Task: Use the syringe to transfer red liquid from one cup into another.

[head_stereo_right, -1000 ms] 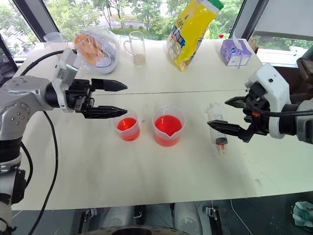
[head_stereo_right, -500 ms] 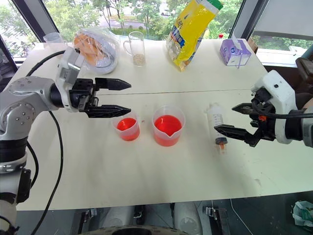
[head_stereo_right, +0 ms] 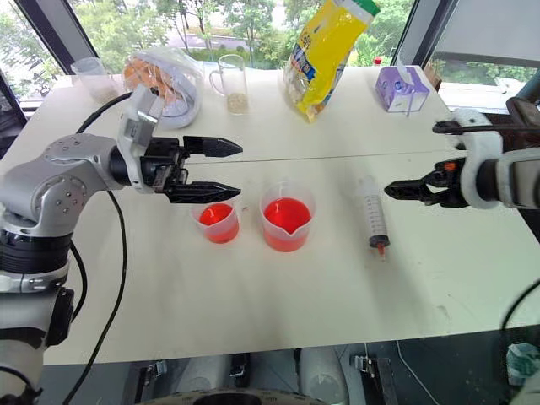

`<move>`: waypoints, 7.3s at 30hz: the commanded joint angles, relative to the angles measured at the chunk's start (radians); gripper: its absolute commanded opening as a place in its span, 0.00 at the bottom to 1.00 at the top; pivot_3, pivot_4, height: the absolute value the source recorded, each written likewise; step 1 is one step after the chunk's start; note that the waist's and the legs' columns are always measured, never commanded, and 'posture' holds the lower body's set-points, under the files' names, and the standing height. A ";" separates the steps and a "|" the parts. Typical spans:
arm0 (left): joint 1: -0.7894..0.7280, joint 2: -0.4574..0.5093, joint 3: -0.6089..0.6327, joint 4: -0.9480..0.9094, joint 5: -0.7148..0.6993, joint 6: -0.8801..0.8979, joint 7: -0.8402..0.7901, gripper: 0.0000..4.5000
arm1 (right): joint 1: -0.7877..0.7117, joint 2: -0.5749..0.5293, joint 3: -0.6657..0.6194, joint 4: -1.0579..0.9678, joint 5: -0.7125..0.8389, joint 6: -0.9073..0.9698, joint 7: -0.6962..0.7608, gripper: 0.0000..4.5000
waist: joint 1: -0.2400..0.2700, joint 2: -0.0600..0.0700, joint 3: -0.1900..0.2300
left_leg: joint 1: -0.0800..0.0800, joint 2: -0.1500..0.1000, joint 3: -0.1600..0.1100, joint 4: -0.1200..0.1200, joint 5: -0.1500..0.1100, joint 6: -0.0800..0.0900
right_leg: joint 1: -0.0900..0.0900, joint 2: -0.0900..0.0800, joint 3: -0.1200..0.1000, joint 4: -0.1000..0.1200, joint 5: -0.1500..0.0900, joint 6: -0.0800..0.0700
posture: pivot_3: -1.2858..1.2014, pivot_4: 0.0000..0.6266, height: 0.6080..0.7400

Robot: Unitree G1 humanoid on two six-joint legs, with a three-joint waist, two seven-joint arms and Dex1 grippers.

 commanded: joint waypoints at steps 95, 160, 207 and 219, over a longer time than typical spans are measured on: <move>-0.242 -0.193 -0.075 0.238 0.142 -0.047 -0.046 0.11 | 0.572 0.717 0.140 -0.504 -0.459 -1.251 0.117 0.31 | 0.001 0.000 0.000 | 0.001 -0.001 -0.002 0.001 0.001 -0.001 | 0.002 0.000 -0.003 0.002 0.000 0.001 | 0.52 0.24 1.00; -0.362 0.018 0.206 0.351 0.008 0.049 -0.079 0.98 | 0.177 0.699 -0.007 -0.475 -0.093 -1.014 0.121 0.31 | -0.005 0.000 0.000 | 0.001 0.000 -0.003 0.001 0.001 -0.001 | 0.002 0.000 -0.003 0.003 0.000 0.000 | 0.52 0.24 1.00; -0.192 0.170 0.174 0.106 -0.077 0.151 0.012 0.01 | 0.163 1.000 0.267 -0.049 -0.363 -1.285 0.371 0.31 | -0.002 0.000 0.000 | 0.002 0.000 -0.003 0.001 0.002 -0.004 | 0.001 -0.001 -0.003 0.005 0.000 0.000 | 0.52 0.24 1.00; -0.109 0.176 0.111 0.049 -0.045 0.107 -0.027 0.01 | 0.112 1.011 0.222 -0.128 -0.341 -1.261 0.318 0.31 | -0.002 0.000 0.000 | 0.002 0.000 -0.003 0.001 0.002 -0.004 | 0.001 -0.001 -0.003 0.005 0.000 0.000 | 0.52 0.24 1.00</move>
